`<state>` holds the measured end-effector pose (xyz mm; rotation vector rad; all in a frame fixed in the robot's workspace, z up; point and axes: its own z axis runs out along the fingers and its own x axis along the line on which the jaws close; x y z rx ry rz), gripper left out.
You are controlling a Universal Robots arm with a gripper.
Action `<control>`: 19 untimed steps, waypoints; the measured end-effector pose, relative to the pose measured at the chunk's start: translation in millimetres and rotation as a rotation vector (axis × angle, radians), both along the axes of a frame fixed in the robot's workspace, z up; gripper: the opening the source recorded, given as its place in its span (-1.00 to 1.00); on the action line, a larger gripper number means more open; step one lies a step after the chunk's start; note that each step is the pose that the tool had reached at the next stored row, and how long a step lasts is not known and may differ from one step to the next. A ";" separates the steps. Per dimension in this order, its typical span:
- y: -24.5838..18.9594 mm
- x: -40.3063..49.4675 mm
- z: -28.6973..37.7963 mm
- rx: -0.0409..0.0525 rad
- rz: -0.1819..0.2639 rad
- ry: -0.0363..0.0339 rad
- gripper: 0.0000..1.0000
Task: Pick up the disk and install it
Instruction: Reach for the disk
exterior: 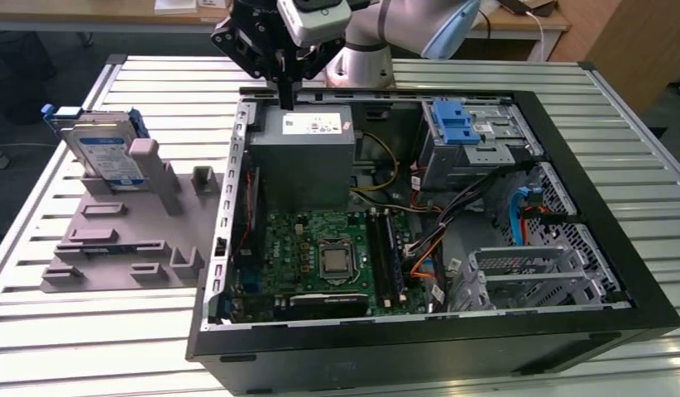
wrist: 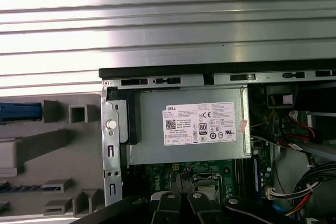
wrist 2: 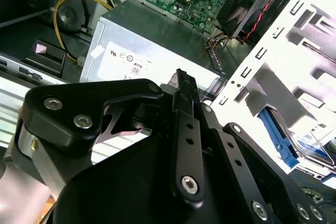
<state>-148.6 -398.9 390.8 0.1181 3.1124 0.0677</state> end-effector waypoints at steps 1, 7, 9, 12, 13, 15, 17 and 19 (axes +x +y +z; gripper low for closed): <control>0.0 -0.4 0.0 -0.0001 0.000 0.0001 -0.79; 0.0 -2.4 -0.2 0.0000 0.000 0.0000 -0.79; 0.0 -3.0 -0.2 -0.0001 0.000 0.0001 -0.79; 0.0 -3.8 -0.3 -0.0001 0.000 0.0001 -0.79; 0.0 -4.1 -0.4 -0.0001 0.000 0.0001 -0.79; 0.0 -4.6 -0.4 -0.0001 0.000 0.0001 -0.79; 0.0 -5.1 -0.5 -0.0001 0.000 0.0001 -0.79; 0.0 -5.5 -0.6 0.0000 0.000 0.0000 -0.79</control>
